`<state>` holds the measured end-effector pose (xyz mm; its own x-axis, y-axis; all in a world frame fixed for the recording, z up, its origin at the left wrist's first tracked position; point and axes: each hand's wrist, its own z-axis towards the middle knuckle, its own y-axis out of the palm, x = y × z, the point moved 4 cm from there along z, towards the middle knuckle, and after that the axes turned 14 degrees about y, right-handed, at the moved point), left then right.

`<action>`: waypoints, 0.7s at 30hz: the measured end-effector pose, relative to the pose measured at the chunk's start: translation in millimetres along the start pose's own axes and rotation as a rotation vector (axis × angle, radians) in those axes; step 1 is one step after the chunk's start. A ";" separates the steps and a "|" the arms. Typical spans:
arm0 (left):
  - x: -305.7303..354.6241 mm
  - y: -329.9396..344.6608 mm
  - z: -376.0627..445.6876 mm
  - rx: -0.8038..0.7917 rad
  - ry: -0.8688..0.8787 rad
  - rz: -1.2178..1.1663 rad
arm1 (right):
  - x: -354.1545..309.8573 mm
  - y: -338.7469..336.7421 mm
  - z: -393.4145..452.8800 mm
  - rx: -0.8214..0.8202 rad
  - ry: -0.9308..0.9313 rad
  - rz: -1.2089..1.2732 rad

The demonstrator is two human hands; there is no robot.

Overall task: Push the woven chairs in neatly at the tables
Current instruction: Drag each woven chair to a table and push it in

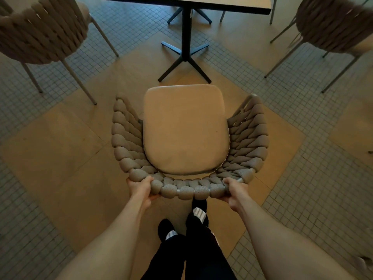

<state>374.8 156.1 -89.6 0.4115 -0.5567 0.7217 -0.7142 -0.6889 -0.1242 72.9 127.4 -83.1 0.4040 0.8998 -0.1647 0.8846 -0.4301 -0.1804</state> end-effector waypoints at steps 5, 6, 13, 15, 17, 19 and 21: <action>23.0 13.4 25.1 -0.014 0.012 0.038 | -19.0 21.0 3.5 -0.026 0.002 0.050; 27.7 17.5 30.1 -0.015 0.015 0.042 | -24.2 25.7 3.8 -0.020 0.006 0.059; 66.7 55.0 65.9 -0.011 0.022 0.038 | -74.4 60.6 13.2 -0.001 -0.016 0.086; 80.6 70.5 80.3 -0.004 0.018 0.040 | -94.6 72.3 14.9 0.001 -0.023 0.081; 91.2 78.8 88.3 -0.003 0.022 0.045 | -105.5 80.2 15.5 0.014 -0.023 0.087; 102.7 92.6 99.5 0.000 0.028 0.043 | -122.3 89.7 20.5 0.024 -0.021 0.085; 114.1 105.6 109.4 0.002 0.034 0.046 | -138.1 98.6 24.6 0.028 -0.020 0.079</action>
<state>408.3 -30.9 -95.0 0.3587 -0.5715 0.7380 -0.7306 -0.6640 -0.1591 98.6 -41.1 -102.0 0.4668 0.8617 -0.1989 0.8432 -0.5014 -0.1936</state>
